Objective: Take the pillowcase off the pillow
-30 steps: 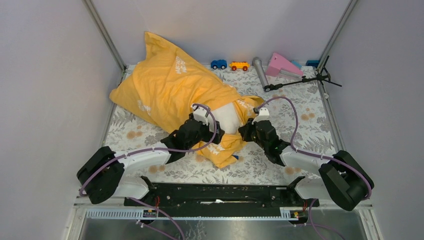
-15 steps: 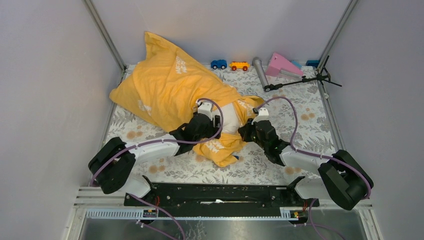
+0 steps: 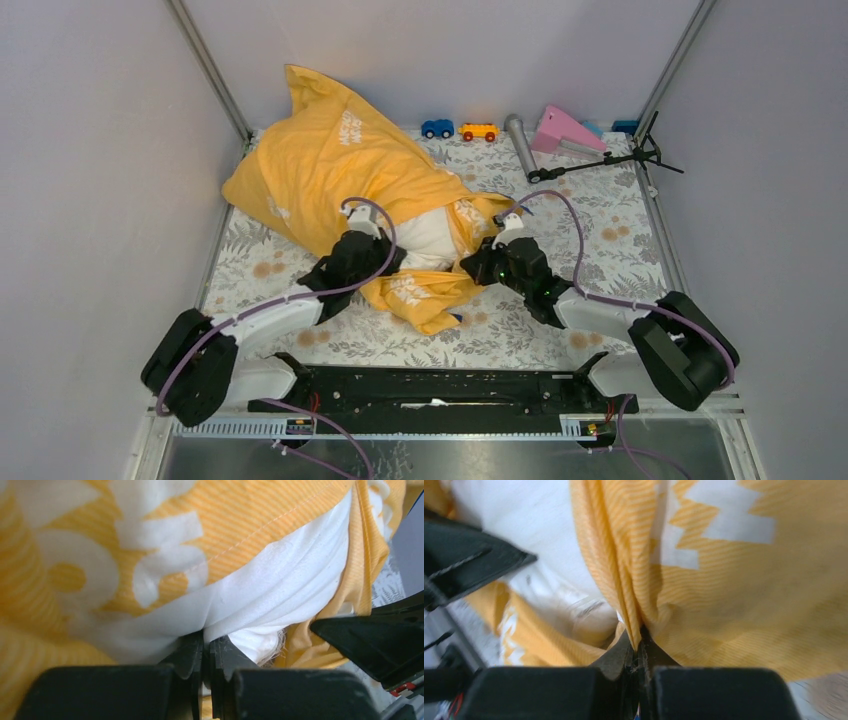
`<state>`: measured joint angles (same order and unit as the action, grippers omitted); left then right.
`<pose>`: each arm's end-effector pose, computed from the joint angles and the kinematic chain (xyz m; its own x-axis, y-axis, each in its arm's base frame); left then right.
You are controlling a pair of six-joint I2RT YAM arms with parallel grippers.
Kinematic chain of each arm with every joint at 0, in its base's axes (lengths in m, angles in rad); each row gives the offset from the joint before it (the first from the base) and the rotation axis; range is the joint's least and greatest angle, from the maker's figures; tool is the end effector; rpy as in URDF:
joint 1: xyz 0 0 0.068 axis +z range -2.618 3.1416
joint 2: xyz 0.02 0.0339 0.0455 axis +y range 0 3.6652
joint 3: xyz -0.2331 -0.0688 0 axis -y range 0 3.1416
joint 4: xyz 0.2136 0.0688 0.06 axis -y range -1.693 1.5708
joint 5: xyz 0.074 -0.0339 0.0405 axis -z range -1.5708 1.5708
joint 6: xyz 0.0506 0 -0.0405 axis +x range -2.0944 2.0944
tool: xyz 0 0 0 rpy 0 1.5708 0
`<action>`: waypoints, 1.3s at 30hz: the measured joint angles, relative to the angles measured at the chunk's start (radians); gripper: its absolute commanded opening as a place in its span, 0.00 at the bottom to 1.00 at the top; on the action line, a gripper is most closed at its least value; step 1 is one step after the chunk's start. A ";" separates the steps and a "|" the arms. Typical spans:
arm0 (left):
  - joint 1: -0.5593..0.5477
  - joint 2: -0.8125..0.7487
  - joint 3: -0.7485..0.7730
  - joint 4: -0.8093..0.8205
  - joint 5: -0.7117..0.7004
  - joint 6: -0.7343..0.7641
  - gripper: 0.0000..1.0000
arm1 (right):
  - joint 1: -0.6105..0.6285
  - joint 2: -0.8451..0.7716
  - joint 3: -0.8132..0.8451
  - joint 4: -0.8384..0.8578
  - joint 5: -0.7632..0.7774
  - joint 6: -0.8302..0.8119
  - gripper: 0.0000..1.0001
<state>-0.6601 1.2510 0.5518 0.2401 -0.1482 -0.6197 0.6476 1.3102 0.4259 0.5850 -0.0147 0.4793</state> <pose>0.2100 -0.1535 0.1883 -0.5765 -0.2797 -0.7678 0.2053 0.8599 -0.4674 0.2075 0.1579 0.1748 -0.4920 0.2060 -0.8459 -0.4367 0.7821 0.4445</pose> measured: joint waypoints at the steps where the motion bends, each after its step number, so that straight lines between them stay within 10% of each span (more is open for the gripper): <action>1: 0.025 -0.029 -0.028 0.012 0.021 -0.010 0.00 | 0.004 0.016 0.010 0.011 -0.039 -0.001 0.04; 8: 0.085 -0.089 -0.084 0.043 0.077 -0.058 0.00 | 0.047 0.132 0.064 0.056 -0.204 -0.032 0.13; 14: 0.089 -0.017 0.106 -0.090 0.118 -0.066 0.00 | 0.053 0.142 0.067 0.039 -0.210 -0.040 0.61; 22: 0.100 0.025 0.238 -0.147 0.213 -0.044 0.00 | 0.052 0.148 0.089 0.036 -0.185 -0.037 0.66; 25: 0.102 0.053 0.232 -0.099 0.267 -0.044 0.00 | 0.052 0.148 0.086 0.035 -0.188 -0.037 0.97; 39: 0.047 0.078 0.170 0.039 0.293 -0.031 0.00 | 0.061 -0.026 -0.031 0.115 -0.262 -0.045 1.00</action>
<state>-0.6136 1.3293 0.7219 0.2787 0.1452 -0.6510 0.7090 1.2842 0.3954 0.6998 -0.2768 0.4347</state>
